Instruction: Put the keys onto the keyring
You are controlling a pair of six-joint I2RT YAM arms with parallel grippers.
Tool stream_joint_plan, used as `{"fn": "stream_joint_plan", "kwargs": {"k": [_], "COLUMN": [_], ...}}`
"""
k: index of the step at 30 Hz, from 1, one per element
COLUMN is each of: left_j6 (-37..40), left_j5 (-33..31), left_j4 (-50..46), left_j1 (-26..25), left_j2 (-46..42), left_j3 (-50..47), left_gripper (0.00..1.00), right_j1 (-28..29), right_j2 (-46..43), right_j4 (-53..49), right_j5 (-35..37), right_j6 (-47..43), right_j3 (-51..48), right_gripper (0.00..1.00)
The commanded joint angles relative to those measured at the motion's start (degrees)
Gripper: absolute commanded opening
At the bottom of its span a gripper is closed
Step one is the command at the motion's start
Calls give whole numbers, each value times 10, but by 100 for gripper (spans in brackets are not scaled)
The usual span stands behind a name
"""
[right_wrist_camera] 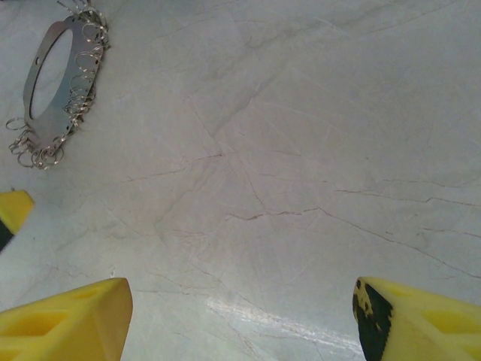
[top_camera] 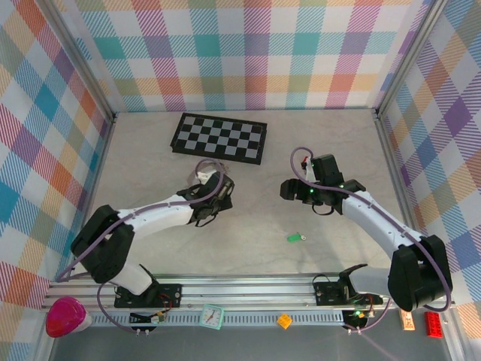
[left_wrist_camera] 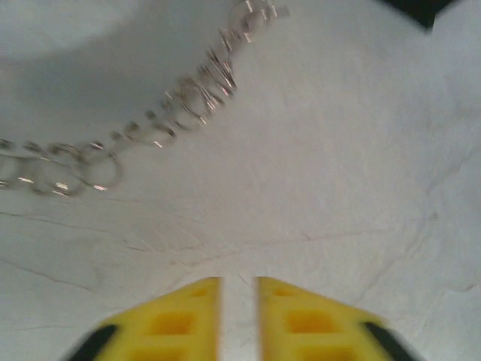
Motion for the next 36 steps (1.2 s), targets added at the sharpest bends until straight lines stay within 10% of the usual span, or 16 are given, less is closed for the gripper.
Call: {"fn": "stream_joint_plan", "kwargs": {"k": [1,20,36], "left_j6": [20,120,142], "left_j5": [-99,188,229], "left_j4": [-80,-89,-89], "left_j1": [12,190,214], "left_j2": [-49,24,130], "left_j3": [28,78,112], "left_gripper": [43,42,31], "right_j1": [7,54,54], "right_j2": [-6,44,50], "right_j4": [-18,-27,-19], "right_j5": [-5,10,12], "right_j6": [-12,-12,-19], "right_j3": [23,55,50], "right_gripper": [77,77,77]}}
